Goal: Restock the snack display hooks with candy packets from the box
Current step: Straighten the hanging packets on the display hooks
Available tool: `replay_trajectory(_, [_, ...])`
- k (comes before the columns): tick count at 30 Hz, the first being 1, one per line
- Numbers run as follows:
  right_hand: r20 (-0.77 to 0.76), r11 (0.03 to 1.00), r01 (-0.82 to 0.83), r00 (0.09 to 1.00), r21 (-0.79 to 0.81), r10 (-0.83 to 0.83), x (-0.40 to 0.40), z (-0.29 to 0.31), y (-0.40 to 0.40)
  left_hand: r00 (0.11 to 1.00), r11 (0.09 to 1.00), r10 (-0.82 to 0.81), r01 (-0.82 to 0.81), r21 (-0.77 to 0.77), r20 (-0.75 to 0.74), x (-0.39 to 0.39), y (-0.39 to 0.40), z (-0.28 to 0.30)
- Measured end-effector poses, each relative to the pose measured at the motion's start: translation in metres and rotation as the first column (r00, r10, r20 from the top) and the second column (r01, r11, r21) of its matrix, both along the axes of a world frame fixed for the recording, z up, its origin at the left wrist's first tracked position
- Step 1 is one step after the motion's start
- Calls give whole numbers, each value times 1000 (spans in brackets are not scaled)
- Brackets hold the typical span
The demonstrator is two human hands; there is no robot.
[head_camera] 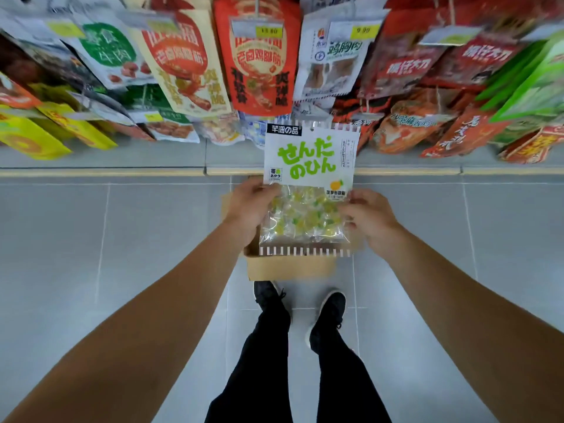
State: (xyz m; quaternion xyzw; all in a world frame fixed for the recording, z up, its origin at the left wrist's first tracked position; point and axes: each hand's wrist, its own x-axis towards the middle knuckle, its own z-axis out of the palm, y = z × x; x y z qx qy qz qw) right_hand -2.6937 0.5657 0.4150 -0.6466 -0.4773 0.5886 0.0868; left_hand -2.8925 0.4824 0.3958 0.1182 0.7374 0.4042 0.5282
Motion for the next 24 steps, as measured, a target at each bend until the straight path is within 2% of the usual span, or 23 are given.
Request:
replay_trajectory(4, [-67, 994, 106, 992, 31, -104, 27, 55, -22, 1000, 997, 14, -16, 72, 22, 27, -15, 61])
replay_trajectory(10, [-155, 984, 131, 982, 116, -112, 85, 117, -48, 995, 977, 21, -42, 209, 102, 82, -40, 129])
replay_trajectory(18, [-287, 934, 106, 958, 341, -4, 191, 228, -76, 999, 898, 40, -35, 439, -3, 189, -78, 245])
replay_trajectory(24, [-390, 893, 160, 921, 420, 18, 247, 308, -79, 997, 820, 2, 45, 571, -80, 239, -75, 333])
